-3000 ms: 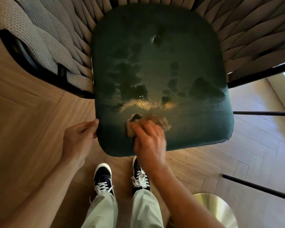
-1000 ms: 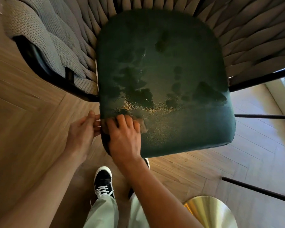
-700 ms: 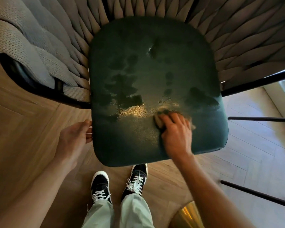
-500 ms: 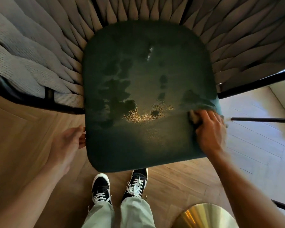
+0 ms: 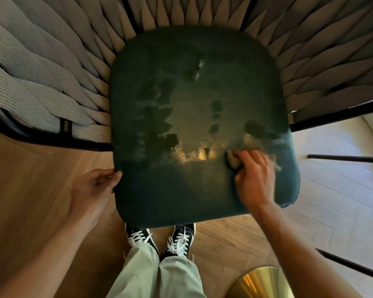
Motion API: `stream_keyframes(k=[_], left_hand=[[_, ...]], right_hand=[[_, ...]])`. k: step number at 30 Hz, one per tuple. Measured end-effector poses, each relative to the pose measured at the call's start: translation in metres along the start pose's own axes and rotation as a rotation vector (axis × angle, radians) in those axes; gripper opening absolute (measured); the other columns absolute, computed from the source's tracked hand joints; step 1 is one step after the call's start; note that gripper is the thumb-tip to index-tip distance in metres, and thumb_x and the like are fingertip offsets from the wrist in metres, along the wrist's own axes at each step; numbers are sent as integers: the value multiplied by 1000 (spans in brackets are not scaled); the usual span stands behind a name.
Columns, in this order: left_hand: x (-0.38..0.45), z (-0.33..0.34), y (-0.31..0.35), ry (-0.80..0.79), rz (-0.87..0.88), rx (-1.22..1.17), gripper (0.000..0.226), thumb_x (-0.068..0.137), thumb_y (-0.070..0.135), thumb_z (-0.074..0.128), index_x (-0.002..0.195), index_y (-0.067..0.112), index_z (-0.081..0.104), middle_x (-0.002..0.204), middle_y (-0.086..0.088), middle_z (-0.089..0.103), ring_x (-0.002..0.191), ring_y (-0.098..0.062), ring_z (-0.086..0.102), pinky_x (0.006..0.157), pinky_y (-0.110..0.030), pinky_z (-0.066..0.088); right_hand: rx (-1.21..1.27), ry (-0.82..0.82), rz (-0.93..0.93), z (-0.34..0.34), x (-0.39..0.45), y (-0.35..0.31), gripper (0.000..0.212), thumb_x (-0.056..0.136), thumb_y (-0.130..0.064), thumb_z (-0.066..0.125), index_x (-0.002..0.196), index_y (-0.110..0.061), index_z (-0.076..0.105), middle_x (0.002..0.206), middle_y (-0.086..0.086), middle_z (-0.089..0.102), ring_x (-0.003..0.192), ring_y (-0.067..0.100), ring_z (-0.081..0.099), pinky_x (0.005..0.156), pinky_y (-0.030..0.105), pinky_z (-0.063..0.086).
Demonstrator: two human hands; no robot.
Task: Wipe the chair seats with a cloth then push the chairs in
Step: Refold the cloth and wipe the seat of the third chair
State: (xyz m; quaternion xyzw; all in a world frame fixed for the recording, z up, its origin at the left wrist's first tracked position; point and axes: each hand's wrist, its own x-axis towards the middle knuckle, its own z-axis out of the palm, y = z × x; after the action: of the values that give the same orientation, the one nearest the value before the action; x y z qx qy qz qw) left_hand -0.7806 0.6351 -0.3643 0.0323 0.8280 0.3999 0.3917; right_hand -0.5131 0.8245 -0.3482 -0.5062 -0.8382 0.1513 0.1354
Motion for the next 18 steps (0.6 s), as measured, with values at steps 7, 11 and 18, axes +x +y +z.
stream_keyframes(k=[7,11,18], left_hand=[[-5,-7,12,-31,-69,-127,19,93,30,59,83,17,69,78,2,72,73,-9,69,72,-25,54],[-3,-16,18,-48,-230,-235,51,99,53,31,90,19,68,89,-5,72,84,-17,69,77,-34,53],[-5,-19,21,-129,-185,-238,45,100,46,36,102,13,67,95,-8,70,89,-21,67,70,-28,51]], right_hand=[[153,-99,-108,60,-37,-141,32,80,-12,47,105,-15,68,94,4,70,90,23,65,83,37,50],[168,-135,-143,93,-46,-213,29,79,-18,71,108,-16,70,98,1,71,96,21,64,86,33,46],[75,-153,-168,88,-40,-211,33,75,-17,72,108,-16,69,95,2,70,90,23,64,78,36,50]])
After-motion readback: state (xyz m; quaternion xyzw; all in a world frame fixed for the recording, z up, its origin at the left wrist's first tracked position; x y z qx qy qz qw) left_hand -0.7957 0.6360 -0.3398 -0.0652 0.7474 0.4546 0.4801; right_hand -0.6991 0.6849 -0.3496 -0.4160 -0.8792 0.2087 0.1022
